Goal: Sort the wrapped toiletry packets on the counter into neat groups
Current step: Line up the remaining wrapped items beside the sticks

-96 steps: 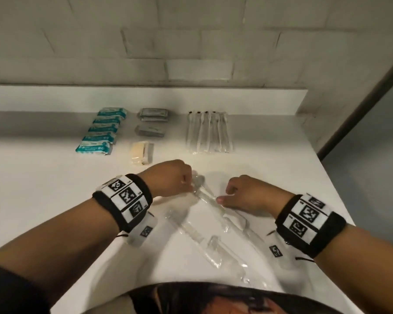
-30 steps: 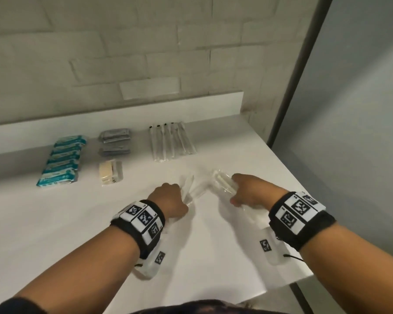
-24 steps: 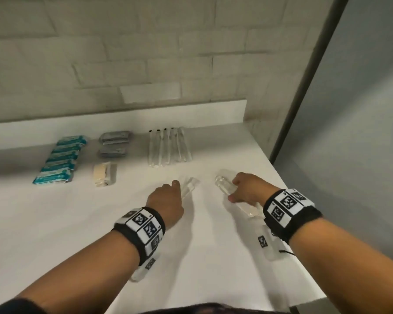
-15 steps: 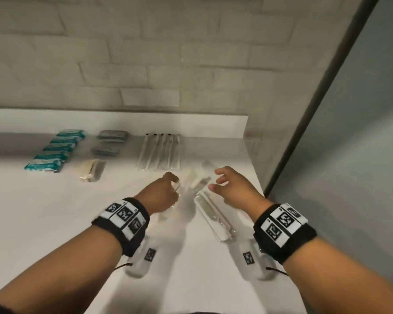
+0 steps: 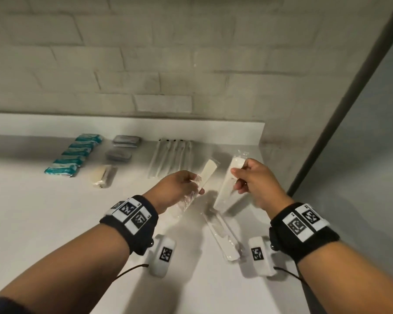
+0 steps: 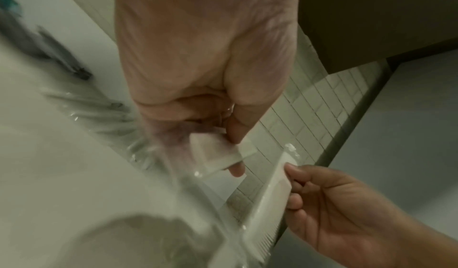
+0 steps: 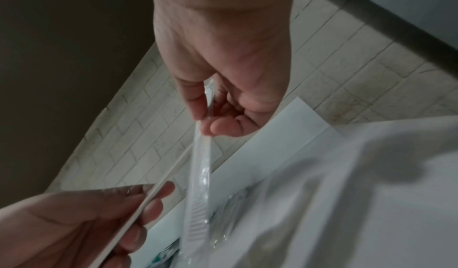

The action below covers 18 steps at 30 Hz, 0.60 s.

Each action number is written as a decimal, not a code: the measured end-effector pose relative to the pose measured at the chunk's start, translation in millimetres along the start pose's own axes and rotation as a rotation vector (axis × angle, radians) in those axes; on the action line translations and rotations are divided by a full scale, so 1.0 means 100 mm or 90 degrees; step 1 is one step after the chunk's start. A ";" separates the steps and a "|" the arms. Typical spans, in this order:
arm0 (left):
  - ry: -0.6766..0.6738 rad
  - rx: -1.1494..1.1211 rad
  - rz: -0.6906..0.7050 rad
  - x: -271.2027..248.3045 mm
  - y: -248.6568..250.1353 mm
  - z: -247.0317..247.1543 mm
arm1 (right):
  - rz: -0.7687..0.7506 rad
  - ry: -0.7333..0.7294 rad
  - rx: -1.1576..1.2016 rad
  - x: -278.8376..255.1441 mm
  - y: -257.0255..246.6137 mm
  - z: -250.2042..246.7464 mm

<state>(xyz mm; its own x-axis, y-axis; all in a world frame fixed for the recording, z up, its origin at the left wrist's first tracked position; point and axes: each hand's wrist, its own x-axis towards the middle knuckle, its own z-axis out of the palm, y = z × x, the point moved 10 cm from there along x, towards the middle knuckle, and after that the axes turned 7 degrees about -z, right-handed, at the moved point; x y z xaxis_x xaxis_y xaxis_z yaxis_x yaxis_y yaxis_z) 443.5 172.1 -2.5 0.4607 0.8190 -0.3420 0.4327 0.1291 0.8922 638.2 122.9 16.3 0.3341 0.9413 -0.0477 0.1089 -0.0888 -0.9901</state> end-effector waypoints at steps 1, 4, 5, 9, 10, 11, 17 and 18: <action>0.004 0.018 0.001 0.01 0.03 -0.02 | -0.002 0.010 0.005 0.02 -0.02 -0.05; 0.002 0.039 0.022 0.15 0.12 -0.07 | -0.023 0.048 0.009 0.12 -0.07 -0.16; 0.009 0.060 0.034 0.20 0.16 -0.09 | -0.034 0.061 0.010 0.16 -0.07 -0.20; 0.113 0.291 0.144 0.38 0.47 -0.14 | -0.055 0.092 -0.005 0.23 -0.07 -0.33; 0.120 0.339 0.187 0.42 0.57 -0.09 | -0.055 0.105 -0.013 0.26 -0.08 -0.37; 0.119 0.363 0.224 0.46 0.66 -0.03 | -0.056 0.119 -0.023 0.27 -0.08 -0.39; 0.043 0.484 0.199 0.95 0.68 0.14 | -0.009 0.066 -0.216 0.41 0.31 -0.29; 0.038 0.517 0.169 1.04 0.56 0.12 | 0.036 -0.006 -0.306 0.39 0.45 -0.22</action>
<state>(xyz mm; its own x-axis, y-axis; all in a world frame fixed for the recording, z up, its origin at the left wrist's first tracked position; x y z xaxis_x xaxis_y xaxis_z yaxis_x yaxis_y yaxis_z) 524.7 257.9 8.8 0.5935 0.7965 -0.1157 0.7479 -0.4928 0.4447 676.7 148.8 -26.8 0.3434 0.9335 -0.1032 0.5114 -0.2780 -0.8131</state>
